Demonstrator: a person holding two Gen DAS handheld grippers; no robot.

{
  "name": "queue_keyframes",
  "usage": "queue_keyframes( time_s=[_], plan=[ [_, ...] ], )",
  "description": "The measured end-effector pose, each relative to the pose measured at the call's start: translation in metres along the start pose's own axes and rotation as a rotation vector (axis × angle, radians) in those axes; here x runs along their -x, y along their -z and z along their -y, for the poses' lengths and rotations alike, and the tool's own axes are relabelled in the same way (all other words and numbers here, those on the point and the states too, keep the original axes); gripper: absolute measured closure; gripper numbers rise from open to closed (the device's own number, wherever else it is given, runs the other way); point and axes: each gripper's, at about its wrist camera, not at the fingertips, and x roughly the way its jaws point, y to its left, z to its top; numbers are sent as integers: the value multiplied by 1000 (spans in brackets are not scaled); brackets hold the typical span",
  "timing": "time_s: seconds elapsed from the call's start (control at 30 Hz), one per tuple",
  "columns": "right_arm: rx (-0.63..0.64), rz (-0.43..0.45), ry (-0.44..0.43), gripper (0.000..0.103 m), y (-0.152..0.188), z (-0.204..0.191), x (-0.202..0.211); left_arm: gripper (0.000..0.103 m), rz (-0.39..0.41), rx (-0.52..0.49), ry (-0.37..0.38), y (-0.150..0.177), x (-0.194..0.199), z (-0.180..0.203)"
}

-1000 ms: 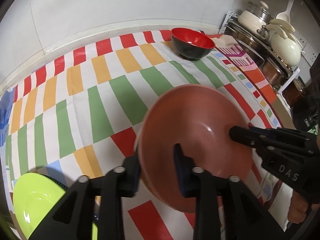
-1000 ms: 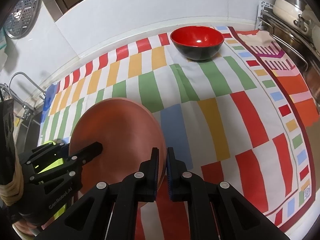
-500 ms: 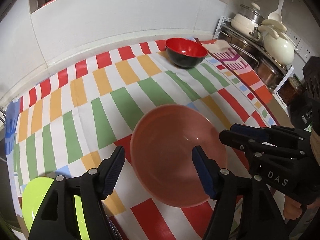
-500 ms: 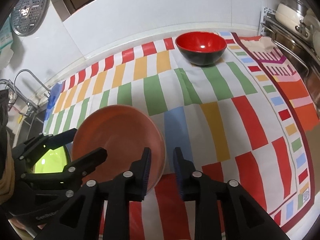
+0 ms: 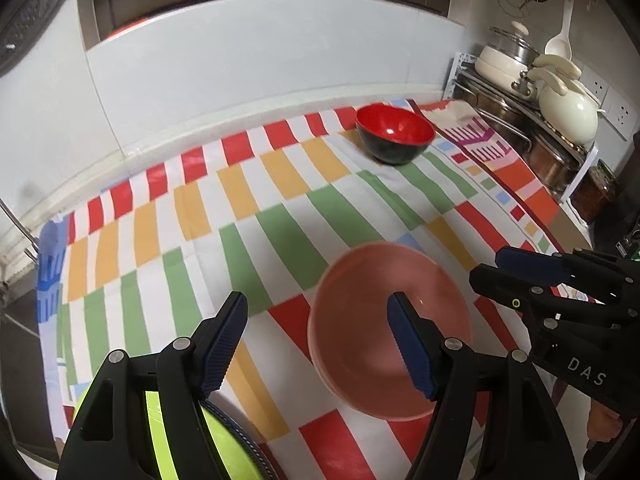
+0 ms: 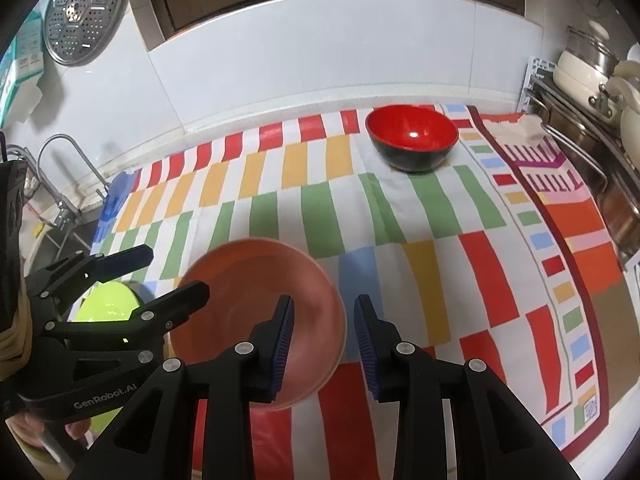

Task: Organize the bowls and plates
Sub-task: 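Lower the pink bowl onto the white bowl and open both grippers, then move both grippers to the red-and-black bowl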

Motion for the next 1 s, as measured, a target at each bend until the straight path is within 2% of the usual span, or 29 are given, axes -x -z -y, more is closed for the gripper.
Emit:
queue_keyframes(
  time_s=[0.1,0.2,0.3,0.43,0.53,1.0],
  plan=[
    [-4,18,-3,71,-4,0,4,30,24,-4,-8,-6,6,0],
    [-8,47,4,64,-10,0,9,29,46,-5,-9,-15,10,-1],
    [-3,76,15,63,-17,1,15,26,69,-11,-16,-24,14,0],
    [-4,114,35,56,-28,5,21,24,96,-22,-24,-39,15,0],
    [-4,141,53,53,-39,10,23,22,111,-33,-34,-50,14,1],
    [-42,210,104,53,-93,41,18,18,153,-78,-35,-115,-5,6]
  ],
)
